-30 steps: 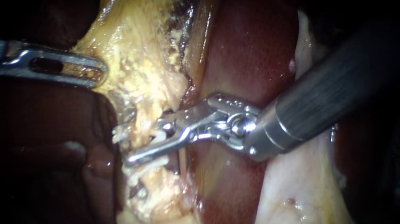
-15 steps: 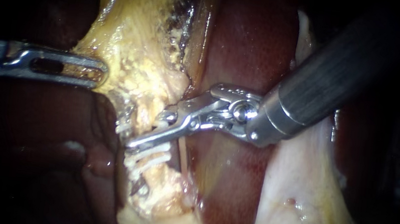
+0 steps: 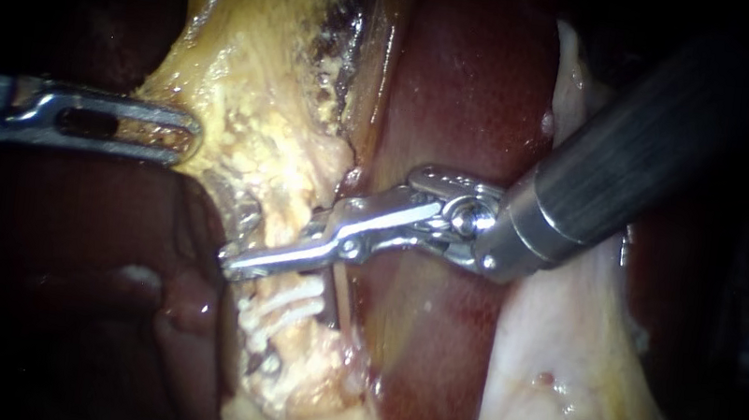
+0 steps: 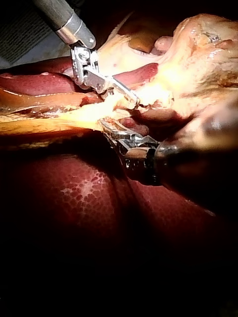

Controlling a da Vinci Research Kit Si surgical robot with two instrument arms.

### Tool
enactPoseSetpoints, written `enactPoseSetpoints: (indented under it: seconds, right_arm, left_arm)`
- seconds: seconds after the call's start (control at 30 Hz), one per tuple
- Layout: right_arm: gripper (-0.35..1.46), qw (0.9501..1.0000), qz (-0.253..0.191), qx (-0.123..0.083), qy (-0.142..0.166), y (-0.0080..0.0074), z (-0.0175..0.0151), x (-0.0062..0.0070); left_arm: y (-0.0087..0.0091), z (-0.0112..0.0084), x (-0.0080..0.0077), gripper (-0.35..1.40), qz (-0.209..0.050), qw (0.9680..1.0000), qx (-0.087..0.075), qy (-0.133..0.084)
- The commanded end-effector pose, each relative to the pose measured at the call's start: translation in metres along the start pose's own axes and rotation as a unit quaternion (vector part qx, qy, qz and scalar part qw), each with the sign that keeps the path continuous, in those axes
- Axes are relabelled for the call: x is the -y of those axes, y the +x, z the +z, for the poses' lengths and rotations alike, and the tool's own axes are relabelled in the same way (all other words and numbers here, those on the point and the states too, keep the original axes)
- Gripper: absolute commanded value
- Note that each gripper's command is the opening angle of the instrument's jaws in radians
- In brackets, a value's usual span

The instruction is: Clipping third clip left tube

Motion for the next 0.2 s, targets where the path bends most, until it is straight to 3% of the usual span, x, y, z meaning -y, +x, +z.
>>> enactPoseSetpoints:
  seconds: [0.03,0.2]
  right_arm:
    - [-0.35,1.0000,-0.001,0.000,-0.001,0.0000,0.0000,0.0000]
    - [-0.35,1.0000,0.002,0.000,-0.001,-0.0001,-0.0001,-0.0001]
  left_arm:
    - [-0.0001,-0.0001,0.0000,-0.35,0.000,1.0000,0.000,0.000]
    - [-0.0001,-0.0001,0.0000,-0.35,0.000,1.0000,0.000,0.000]
